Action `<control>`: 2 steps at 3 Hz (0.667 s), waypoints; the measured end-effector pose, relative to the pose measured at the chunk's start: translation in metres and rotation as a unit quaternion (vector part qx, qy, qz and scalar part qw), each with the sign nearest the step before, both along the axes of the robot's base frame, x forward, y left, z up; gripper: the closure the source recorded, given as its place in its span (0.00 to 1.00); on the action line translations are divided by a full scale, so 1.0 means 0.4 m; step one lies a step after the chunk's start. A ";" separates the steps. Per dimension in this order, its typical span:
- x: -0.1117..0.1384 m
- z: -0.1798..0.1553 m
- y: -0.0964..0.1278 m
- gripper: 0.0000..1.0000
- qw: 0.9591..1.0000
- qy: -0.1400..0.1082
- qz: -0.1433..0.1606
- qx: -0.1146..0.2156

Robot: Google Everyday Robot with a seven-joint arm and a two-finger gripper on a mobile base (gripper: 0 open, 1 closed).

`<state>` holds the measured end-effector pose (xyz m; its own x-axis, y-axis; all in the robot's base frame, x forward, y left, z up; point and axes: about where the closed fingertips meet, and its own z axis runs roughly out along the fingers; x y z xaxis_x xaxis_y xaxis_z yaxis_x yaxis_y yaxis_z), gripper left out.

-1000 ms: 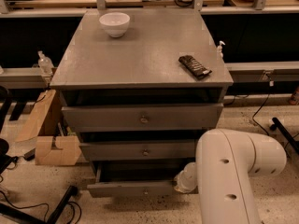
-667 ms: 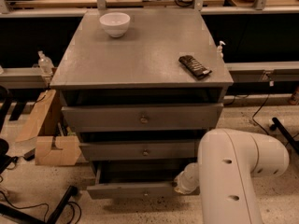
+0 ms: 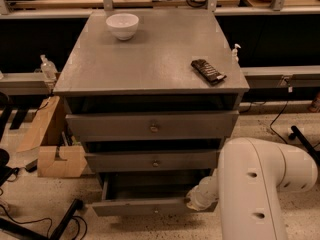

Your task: Open bottom drawer

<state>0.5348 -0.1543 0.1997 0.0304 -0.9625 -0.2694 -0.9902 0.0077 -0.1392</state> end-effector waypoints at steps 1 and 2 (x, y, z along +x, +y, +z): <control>0.000 0.000 0.000 1.00 1.000 0.000 0.000 0.000; -0.016 -0.019 0.000 1.00 1.000 0.011 -0.001 0.001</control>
Offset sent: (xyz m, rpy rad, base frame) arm -0.0173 -0.0015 -0.0215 0.0027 0.0612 -0.0065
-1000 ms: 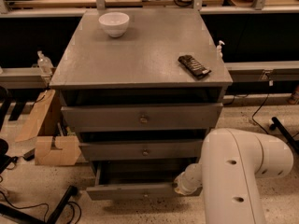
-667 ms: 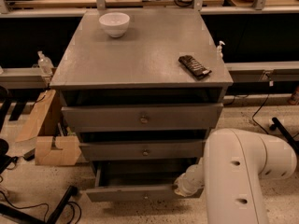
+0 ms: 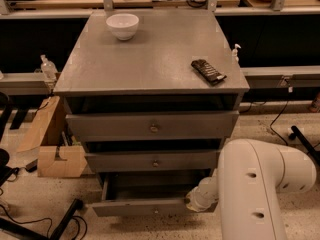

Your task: Open bottom drawer

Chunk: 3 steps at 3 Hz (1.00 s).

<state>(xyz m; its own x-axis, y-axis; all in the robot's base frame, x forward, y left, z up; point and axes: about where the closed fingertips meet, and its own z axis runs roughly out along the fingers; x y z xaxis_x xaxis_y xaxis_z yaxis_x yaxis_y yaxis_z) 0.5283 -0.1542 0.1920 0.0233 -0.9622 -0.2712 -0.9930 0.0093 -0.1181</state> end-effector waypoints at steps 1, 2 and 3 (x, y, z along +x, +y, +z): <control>0.000 0.000 0.000 1.00 1.000 0.000 0.000 0.000; -0.027 -0.007 -0.002 1.00 1.000 0.009 -0.002 -0.005; -0.027 -0.007 -0.002 1.00 1.000 0.009 -0.002 -0.005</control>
Offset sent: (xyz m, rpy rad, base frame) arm -0.1871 -0.0094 -0.0358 -0.1708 0.2992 -0.0774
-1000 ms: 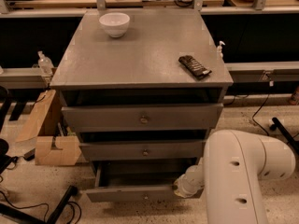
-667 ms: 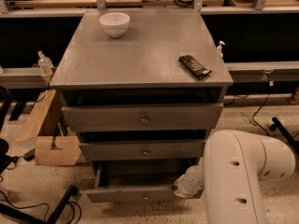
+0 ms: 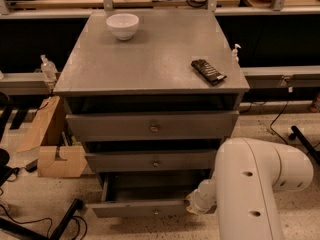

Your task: Open bottom drawer

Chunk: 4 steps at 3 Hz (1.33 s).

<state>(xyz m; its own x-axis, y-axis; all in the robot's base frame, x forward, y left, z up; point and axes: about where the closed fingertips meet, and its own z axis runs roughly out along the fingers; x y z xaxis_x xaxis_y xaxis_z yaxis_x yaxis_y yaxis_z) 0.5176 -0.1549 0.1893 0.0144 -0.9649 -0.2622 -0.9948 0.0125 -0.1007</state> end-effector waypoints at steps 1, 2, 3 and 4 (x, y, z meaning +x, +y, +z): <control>-0.027 -0.008 0.000 1.00 1.000 0.011 -0.002 -0.001; -0.028 -0.008 0.000 1.00 1.000 0.011 -0.003 -0.001; -0.051 -0.012 -0.001 1.00 1.000 0.020 -0.006 -0.002; -0.051 -0.012 -0.001 1.00 1.000 0.020 -0.006 -0.002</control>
Offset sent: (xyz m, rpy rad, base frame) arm -0.3217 0.0026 -0.0478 -0.0663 0.6230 -0.1774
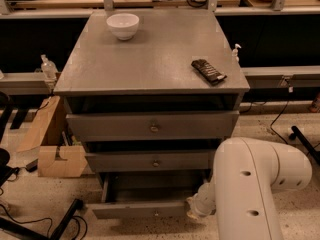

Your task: Open bottom drawer

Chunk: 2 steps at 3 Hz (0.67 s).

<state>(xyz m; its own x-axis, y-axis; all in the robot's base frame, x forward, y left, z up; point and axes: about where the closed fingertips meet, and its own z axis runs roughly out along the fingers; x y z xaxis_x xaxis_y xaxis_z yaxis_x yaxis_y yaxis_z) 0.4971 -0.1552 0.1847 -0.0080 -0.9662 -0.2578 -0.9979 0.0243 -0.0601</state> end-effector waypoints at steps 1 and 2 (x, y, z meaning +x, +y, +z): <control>0.000 0.000 0.000 1.00 1.000 0.000 0.000 0.000; 0.001 0.000 0.000 1.00 1.000 0.000 0.000 0.000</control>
Offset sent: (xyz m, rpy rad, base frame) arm -0.3414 0.0304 0.0426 0.0188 0.5227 -0.2653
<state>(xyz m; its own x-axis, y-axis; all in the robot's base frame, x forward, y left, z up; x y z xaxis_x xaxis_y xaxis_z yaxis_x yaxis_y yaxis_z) 0.4974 -0.1551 0.1847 -0.0081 -0.9662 -0.2578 -0.9979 0.0243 -0.0600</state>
